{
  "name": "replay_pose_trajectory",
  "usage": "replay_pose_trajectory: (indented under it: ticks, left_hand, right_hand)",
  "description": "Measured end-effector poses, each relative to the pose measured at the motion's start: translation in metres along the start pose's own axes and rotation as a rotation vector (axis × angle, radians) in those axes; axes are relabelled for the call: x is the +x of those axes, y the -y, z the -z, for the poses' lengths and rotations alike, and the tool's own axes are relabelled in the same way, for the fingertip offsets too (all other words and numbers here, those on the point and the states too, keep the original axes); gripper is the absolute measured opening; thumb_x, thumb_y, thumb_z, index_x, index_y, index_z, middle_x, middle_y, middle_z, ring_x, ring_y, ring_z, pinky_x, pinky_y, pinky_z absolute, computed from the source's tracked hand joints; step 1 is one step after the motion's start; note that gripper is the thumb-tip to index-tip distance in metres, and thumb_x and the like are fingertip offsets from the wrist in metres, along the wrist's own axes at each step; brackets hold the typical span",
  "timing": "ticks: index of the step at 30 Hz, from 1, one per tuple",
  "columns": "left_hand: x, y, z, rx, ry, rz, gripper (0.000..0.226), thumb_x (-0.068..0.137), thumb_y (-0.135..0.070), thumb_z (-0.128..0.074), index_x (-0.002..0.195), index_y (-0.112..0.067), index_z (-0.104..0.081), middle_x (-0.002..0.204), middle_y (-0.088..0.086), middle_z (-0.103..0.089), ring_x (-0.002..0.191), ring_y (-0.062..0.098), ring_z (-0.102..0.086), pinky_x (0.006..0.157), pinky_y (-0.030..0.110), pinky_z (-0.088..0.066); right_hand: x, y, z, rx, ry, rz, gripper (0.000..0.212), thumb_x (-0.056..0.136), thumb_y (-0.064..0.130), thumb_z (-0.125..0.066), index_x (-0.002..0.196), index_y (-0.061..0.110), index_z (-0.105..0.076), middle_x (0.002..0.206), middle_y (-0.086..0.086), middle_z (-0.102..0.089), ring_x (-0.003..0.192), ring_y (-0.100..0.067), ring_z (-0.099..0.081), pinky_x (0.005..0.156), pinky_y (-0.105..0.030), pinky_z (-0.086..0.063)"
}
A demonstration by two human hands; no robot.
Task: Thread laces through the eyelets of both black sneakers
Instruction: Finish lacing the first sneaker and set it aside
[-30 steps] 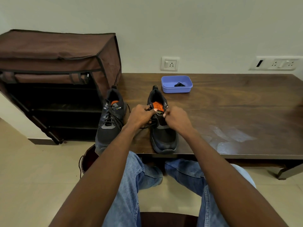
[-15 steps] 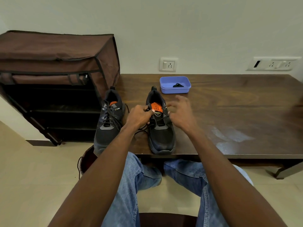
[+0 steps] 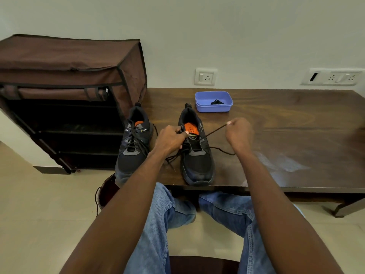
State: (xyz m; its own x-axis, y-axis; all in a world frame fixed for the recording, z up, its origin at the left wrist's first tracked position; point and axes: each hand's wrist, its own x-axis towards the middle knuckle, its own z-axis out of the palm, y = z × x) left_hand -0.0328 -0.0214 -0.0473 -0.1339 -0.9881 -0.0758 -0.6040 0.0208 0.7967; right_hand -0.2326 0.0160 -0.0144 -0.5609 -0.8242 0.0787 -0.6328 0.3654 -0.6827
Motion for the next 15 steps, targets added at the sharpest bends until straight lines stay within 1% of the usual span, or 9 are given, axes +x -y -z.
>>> replay_pose_trajectory:
  ticks: [2,4,6,7,9,11,13,14,15]
  left_hand:
    - [0.0,-0.001,-0.001,0.002,0.004,0.0,0.023,0.093,-0.042,-0.062,0.09,-0.022,-0.073,0.077,0.002,-0.075,0.059,0.012,-0.067,0.081,0.045,-0.06]
    - [0.0,-0.001,-0.001,0.007,0.006,0.002,0.022,0.093,-0.042,-0.062,0.089,-0.022,-0.072,0.078,0.002,-0.075,0.06,0.014,-0.068,0.08,0.045,-0.06]
    - [0.0,-0.001,-0.001,0.006,0.002,0.005,0.021,0.093,-0.042,-0.062,0.09,-0.023,-0.072,0.078,0.003,-0.075,0.059,0.013,-0.066,0.08,0.045,-0.06]
    - [-0.001,-0.001,-0.001,0.004,-0.003,0.006,0.021,0.094,-0.041,-0.062,0.091,-0.023,-0.072,0.078,0.003,-0.075,0.059,0.012,-0.065,0.081,0.045,-0.06]
    - [0.0,0.0,0.0,-0.001,-0.007,0.009,0.02,0.094,-0.039,-0.062,0.095,-0.022,-0.072,0.079,0.003,-0.075,0.058,0.012,-0.064,0.081,0.044,-0.06]
    - [0.0,-0.001,-0.001,-0.002,0.002,0.008,0.021,0.094,-0.04,-0.062,0.09,-0.022,-0.071,0.075,0.0,-0.072,0.058,0.011,-0.064,0.079,0.041,-0.06]
    - [0.0,-0.001,-0.001,0.002,0.006,0.002,0.023,0.094,-0.041,-0.062,0.083,-0.022,-0.069,0.07,-0.002,-0.068,0.058,0.01,-0.063,0.075,0.038,-0.058]
    - [0.0,-0.001,-0.001,0.002,0.003,0.0,0.024,0.094,-0.04,-0.062,0.08,-0.022,-0.068,0.069,-0.002,-0.067,0.057,0.01,-0.063,0.073,0.037,-0.057]
    - [0.0,-0.001,0.0,0.0,0.002,0.0,0.025,0.095,-0.04,-0.062,0.079,-0.022,-0.067,0.069,-0.002,-0.067,0.057,0.01,-0.063,0.071,0.036,-0.056]
  right_hand:
    - [0.007,-0.009,0.009,0.06,-0.129,-0.135,0.022,0.097,0.01,-0.051,0.102,-0.001,-0.07,0.105,-0.017,-0.07,0.097,-0.035,-0.065,0.071,-0.032,-0.041]
    - [0.01,-0.014,0.012,0.06,-0.171,-0.205,0.024,0.095,0.008,-0.049,0.104,-0.004,-0.068,0.11,-0.021,-0.068,0.102,-0.04,-0.063,0.072,-0.032,-0.039]
    - [0.01,-0.017,0.008,-0.021,-0.164,-0.149,0.023,0.094,0.006,-0.05,0.11,-0.001,-0.065,0.12,-0.021,-0.064,0.111,-0.039,-0.059,0.081,-0.035,-0.043]
    - [0.008,-0.016,0.006,-0.043,-0.143,-0.066,0.025,0.093,0.005,-0.052,0.115,0.003,-0.064,0.126,-0.019,-0.061,0.117,-0.037,-0.055,0.091,-0.038,-0.044]
    - [0.005,-0.01,-0.004,-0.022,-0.015,0.161,0.031,0.09,0.005,-0.058,0.12,0.011,-0.066,0.132,-0.009,-0.058,0.13,-0.031,-0.045,0.107,-0.039,-0.038]
    - [0.002,-0.005,-0.02,-0.09,0.212,0.357,0.03,0.09,0.009,-0.065,0.118,0.019,-0.071,0.13,0.001,-0.058,0.139,-0.027,-0.036,0.115,-0.042,-0.031]
    - [-0.002,-0.002,-0.036,-0.278,0.389,0.428,0.037,0.09,0.016,-0.067,0.125,0.028,-0.067,0.146,-0.005,-0.047,0.146,-0.028,-0.026,0.119,-0.045,-0.024]
    - [-0.005,0.0,-0.04,-0.294,0.413,0.436,0.038,0.09,0.017,-0.067,0.126,0.029,-0.065,0.146,-0.007,-0.047,0.144,-0.029,-0.03,0.118,-0.045,-0.027]
    - [-0.006,0.001,-0.042,-0.242,0.411,0.437,0.038,0.09,0.015,-0.067,0.126,0.028,-0.066,0.139,-0.006,-0.052,0.137,-0.027,-0.04,0.112,-0.042,-0.036]
